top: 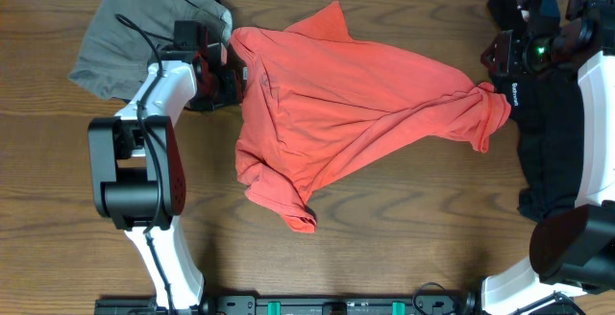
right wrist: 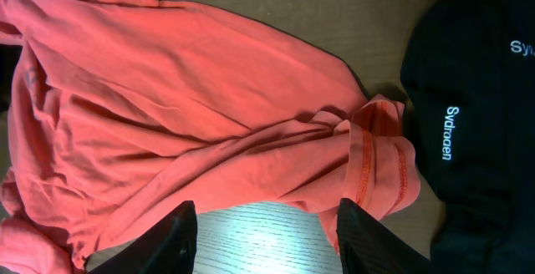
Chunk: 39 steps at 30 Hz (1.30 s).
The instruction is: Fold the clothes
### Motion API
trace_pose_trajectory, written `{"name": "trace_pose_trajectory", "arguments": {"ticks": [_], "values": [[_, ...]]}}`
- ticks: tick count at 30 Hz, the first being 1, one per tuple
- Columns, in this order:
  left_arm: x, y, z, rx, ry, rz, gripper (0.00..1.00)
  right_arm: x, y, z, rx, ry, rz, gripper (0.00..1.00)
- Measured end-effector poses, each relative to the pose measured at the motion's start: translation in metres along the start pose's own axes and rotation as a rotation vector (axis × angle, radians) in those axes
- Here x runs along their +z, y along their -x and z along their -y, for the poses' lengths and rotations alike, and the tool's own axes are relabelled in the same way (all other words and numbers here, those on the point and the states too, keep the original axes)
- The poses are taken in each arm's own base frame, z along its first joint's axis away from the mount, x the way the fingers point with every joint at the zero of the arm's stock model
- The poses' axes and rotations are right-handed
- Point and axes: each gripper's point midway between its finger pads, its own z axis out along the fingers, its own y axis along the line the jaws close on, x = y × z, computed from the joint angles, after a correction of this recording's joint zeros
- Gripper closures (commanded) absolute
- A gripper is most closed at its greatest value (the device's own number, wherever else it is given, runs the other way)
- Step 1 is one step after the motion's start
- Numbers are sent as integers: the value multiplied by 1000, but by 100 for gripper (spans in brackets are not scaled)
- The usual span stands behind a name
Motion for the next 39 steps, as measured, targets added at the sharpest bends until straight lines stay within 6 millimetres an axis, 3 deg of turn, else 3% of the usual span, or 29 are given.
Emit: {"name": "trace_pose_trajectory", "arguments": {"ticks": [9, 19, 24, 28, 33, 39], "values": [[6, -3, 2, 3, -3, -15, 49, 0, 0, 0, -1, 0, 1, 48], [12, -14, 37, 65, -58, -41, 49, 0, 0, -1, -3, 1, 1, 48], [15, -17, 44, 97, -22, -40, 50, 0, 0, -1, -3, 1, 1, 48], [16, -17, 43, 105, 9, -34, 62, 1, 0, -3, -7, 3, 0, 48], [17, -17, 40, 101, 24, -36, 91, 2, 0, -5, -12, 6, -2, 48], [17, -20, 39, 103, 28, -49, 94, 2, 0, -6, -13, 6, -2, 47]]}}
